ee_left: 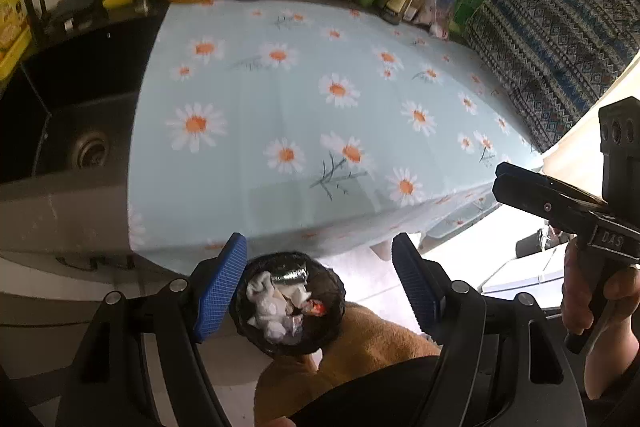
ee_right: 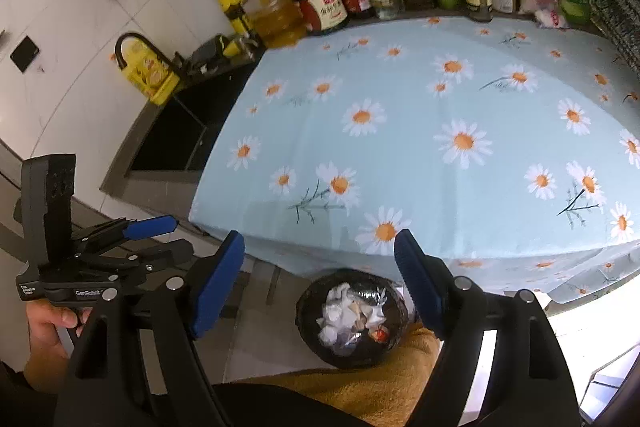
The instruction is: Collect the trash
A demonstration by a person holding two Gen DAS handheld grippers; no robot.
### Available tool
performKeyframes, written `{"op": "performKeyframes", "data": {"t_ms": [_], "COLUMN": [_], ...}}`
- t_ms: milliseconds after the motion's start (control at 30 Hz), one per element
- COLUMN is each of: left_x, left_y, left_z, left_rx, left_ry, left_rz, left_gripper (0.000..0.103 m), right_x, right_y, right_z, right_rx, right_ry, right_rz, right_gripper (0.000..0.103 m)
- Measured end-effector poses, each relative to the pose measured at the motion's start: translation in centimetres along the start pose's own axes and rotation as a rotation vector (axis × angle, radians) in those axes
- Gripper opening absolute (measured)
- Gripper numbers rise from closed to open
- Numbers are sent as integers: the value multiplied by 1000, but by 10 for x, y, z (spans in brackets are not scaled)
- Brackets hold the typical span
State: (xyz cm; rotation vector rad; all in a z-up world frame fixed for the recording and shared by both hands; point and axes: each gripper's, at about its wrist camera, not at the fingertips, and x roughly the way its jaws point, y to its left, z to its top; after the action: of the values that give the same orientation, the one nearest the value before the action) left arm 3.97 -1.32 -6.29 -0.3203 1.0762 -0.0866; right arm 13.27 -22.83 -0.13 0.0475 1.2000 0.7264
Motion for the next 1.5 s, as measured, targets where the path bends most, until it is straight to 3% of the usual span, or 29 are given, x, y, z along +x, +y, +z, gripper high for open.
{"op": "performKeyframes", "data": {"t_ms": [367, 400, 433, 467, 667, 767, 900, 1500], "left_x": [-33, -34, -35, -36, -40, -43, -45, -49], "left_y": [-16, -17, -17, -18, -21, -21, -22, -22], "left_z": [27, 28, 30, 31, 34, 35, 36, 35], "left_rx": [42, 45, 46, 45, 45, 41, 36, 18], "left_ry": [-99, -104, -109, -113, -126, -135, -142, -143], "left_rz": [19, 20, 24, 27, 42, 47, 59, 65], "left_gripper": [73, 73, 74, 79, 85, 93, 96, 96], "right_x": [-26, -28, -30, -32, -39, -41, -43, -45], "right_y": [0, 1, 1, 1, -2, -2, -3, -3], "right_z": [16, 17, 18, 19, 23, 24, 26, 29], "right_rx": [-5, -6, -7, -8, -15, -16, -20, -13], "right_ry": [-59, -64, -70, -77, -89, -96, -100, -103], "right_rz": [-30, -30, -31, -33, -37, -39, -43, -38], "right_gripper": [83, 88, 93, 94, 98, 98, 98, 98]}}
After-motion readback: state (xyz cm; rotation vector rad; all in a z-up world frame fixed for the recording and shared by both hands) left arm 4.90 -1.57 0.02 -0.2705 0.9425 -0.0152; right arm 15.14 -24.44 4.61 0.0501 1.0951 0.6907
